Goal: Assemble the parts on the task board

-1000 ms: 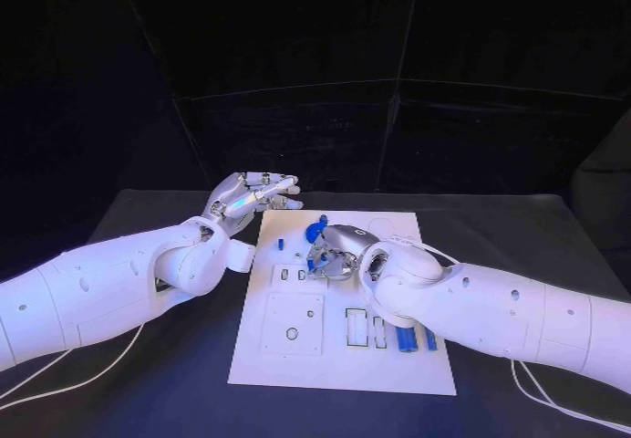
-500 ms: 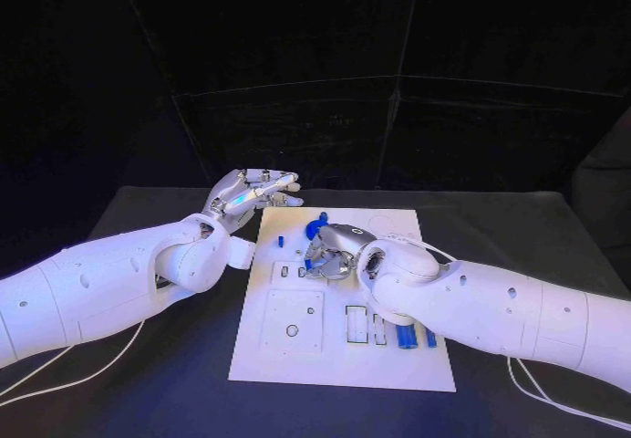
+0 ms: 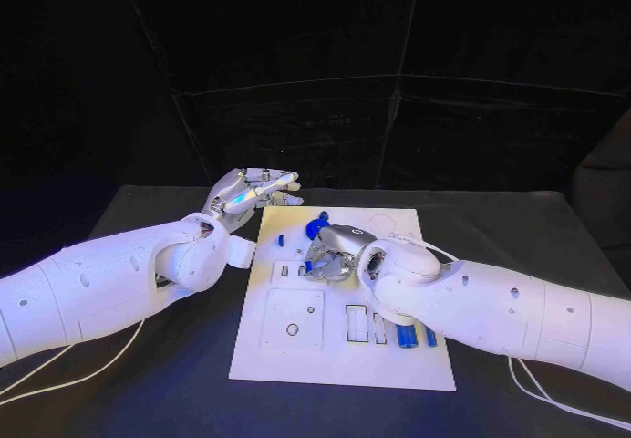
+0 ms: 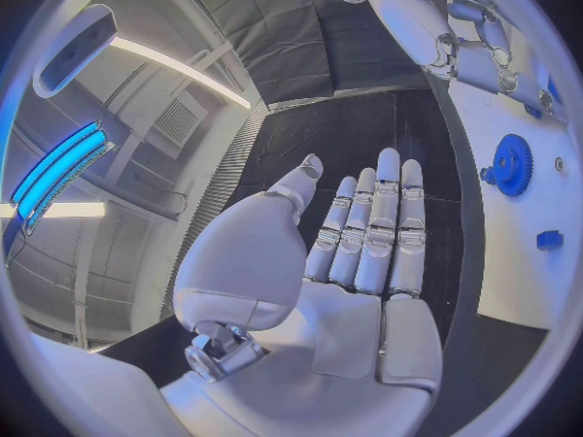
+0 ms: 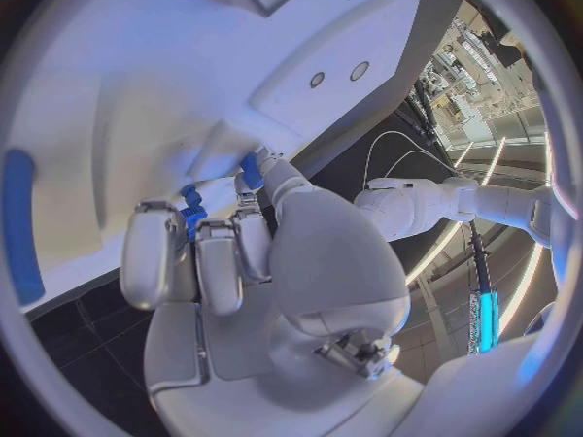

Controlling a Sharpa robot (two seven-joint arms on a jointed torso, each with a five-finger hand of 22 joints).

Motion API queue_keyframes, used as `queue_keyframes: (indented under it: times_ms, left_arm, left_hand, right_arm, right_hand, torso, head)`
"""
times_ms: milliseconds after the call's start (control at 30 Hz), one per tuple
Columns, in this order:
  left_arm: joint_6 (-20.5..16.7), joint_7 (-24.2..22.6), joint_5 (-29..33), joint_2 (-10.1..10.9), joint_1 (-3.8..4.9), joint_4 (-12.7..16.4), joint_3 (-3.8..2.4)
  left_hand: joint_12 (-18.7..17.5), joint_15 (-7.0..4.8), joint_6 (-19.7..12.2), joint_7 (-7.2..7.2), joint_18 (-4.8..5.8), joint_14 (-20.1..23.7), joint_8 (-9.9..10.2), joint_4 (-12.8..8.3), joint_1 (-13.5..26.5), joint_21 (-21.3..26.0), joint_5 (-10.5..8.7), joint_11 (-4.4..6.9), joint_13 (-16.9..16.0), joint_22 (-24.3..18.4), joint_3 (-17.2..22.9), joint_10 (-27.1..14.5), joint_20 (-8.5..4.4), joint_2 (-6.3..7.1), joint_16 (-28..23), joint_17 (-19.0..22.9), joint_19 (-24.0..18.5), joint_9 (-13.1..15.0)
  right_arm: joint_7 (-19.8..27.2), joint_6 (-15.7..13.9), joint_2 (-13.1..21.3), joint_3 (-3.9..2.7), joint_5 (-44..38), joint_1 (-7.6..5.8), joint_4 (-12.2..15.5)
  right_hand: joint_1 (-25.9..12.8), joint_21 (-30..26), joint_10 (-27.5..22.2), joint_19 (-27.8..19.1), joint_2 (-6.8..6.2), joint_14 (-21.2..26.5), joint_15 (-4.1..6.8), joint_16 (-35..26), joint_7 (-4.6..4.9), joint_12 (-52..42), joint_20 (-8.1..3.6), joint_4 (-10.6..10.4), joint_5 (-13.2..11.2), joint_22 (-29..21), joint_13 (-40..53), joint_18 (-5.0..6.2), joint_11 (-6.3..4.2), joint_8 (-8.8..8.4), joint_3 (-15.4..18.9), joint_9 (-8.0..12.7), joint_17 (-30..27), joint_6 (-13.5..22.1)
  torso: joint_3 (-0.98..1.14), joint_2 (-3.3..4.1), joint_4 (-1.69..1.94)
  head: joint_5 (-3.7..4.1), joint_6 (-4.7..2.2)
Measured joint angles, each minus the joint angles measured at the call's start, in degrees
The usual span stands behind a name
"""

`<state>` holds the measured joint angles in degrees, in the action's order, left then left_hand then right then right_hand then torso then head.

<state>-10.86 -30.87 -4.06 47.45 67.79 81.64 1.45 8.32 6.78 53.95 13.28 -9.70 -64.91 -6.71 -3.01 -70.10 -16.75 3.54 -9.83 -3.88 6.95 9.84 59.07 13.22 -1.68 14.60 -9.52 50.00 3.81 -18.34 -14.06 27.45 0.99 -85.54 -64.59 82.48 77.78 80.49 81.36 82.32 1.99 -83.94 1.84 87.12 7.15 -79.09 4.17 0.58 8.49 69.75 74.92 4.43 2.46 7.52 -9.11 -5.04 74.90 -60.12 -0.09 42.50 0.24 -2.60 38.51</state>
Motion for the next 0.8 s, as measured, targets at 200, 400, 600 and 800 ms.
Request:
queue_keyframes:
  times_ms: [200,400,600,800]
  left_arm:
    - [0.01,0.01,0.01,0.01,0.0,0.01,0.0]
    - [0.03,0.01,0.01,0.03,0.0,0.0,0.0]
    - [0.04,0.01,0.02,0.03,0.0,-0.03,0.0]
    - [0.06,0.03,0.02,0.02,0.0,-0.05,0.0]
  left_hand:
    - [0.0,0.0,0.0,0.0,0.0,0.0,0.0,0.0,0.0,0.0,0.0,0.0,0.0,0.0,0.0,0.0,0.0,0.0,0.0,-0.07,0.0,0.0]
    - [0.0,0.0,0.0,0.0,0.0,0.0,0.0,0.0,0.0,0.0,0.0,0.0,0.0,0.01,0.0,0.0,0.0,0.0,0.0,-0.06,0.0,0.0]
    - [0.0,0.0,0.0,0.0,0.0,0.0,0.0,0.0,0.0,0.0,0.0,0.0,0.0,0.01,0.0,0.0,0.0,0.0,0.0,-0.06,0.0,0.0]
    - [0.0,0.0,0.0,0.0,0.0,0.0,0.0,0.0,0.0,0.0,0.0,0.0,0.0,-0.04,0.0,0.0,0.0,0.0,0.0,-0.06,0.0,0.0]
  right_arm:
    - [-0.22,0.29,0.16,0.0,-0.32,0.01,0.18]
    - [-0.49,0.4,0.24,0.01,-0.69,0.05,0.25]
    - [-0.68,0.2,0.27,0.04,-1.1,0.1,0.24]
    - [-0.74,-0.18,0.19,0.07,-1.47,0.18,0.2]
  right_hand:
    - [-0.53,0.0,-0.21,0.0,-0.53,0.0,0.0,0.0,0.23,0.39,0.0,-0.01,0.0,-0.17,0.0,0.0,0.21,-0.07,0.01,0.0,0.0,0.23]
    - [-1.54,-0.24,-0.51,-0.22,-1.44,0.0,0.0,0.0,0.89,0.77,0.22,-0.01,0.46,-0.32,0.0,0.0,0.51,-0.59,0.01,0.33,0.0,1.01]
    - [-2.6,-0.24,-0.83,-0.43,-3.41,-0.01,-0.42,0.0,1.32,1.06,0.43,-0.52,2.34,-0.46,0.0,0.0,0.82,-1.26,0.37,0.59,0.0,2.22]
    - [-3.44,-0.45,-1.14,-0.43,-4.24,-0.21,-0.62,0.0,1.49,1.33,0.43,-1.04,2.36,-0.52,0.01,0.0,1.14,-1.62,1.25,0.75,0.0,3.31]
  torso:
    - [0.0,-0.01,0.01]
    - [0.01,-0.01,0.01]
    - [0.01,-0.01,0.01]
    - [0.0,-0.01,0.01]
  head:
    - [0.0,0.04]
    - [0.04,0.04]
    - [0.04,0.01]
    - [0.12,-0.03]
